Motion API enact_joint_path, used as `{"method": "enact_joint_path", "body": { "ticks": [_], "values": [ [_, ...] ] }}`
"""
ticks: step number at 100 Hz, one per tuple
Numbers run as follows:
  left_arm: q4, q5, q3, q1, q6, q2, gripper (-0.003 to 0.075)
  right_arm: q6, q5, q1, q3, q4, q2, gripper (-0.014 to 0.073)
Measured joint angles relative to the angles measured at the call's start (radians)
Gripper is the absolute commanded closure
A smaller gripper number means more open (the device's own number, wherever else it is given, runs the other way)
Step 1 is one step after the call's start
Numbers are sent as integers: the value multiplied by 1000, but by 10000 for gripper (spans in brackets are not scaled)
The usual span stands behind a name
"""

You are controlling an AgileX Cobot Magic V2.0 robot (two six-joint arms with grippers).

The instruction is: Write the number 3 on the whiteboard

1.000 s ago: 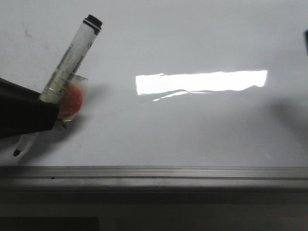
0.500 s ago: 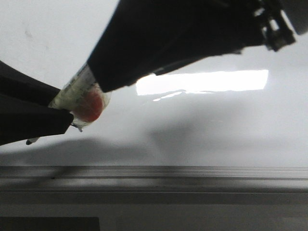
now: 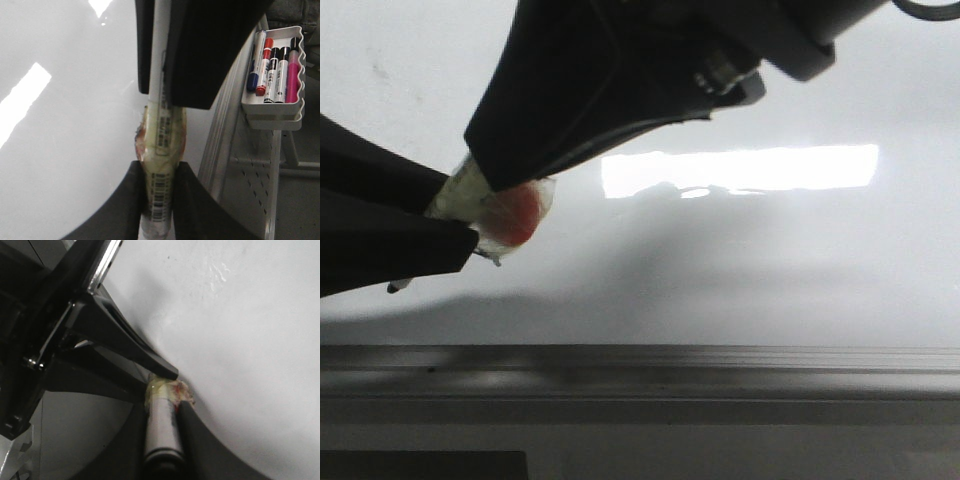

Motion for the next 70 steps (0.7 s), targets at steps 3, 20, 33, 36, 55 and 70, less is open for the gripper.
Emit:
{"method": "enact_joint_path", "body": {
  "ticks": [3,20,33,36,55,70],
  "values": [
    [2,0,0,0,0,0,734,0,2,0,0,0,0,661],
    [4,0,0,0,0,0,545,0,2,0,0,0,0,661],
    [-32,-4,0,0,0,-10,360,0,0,0,-2,0,0,661],
    [-39,-4,0,0,0,-16,336,0,0,-2,-6,0,0,661],
    [-78,25,0,0,0,-91,328,0,120,-68,-94,2,0,661],
    [-136,100,2,0,0,-151,328,-1,187,-116,-192,-7,0,661]
  ]
}}
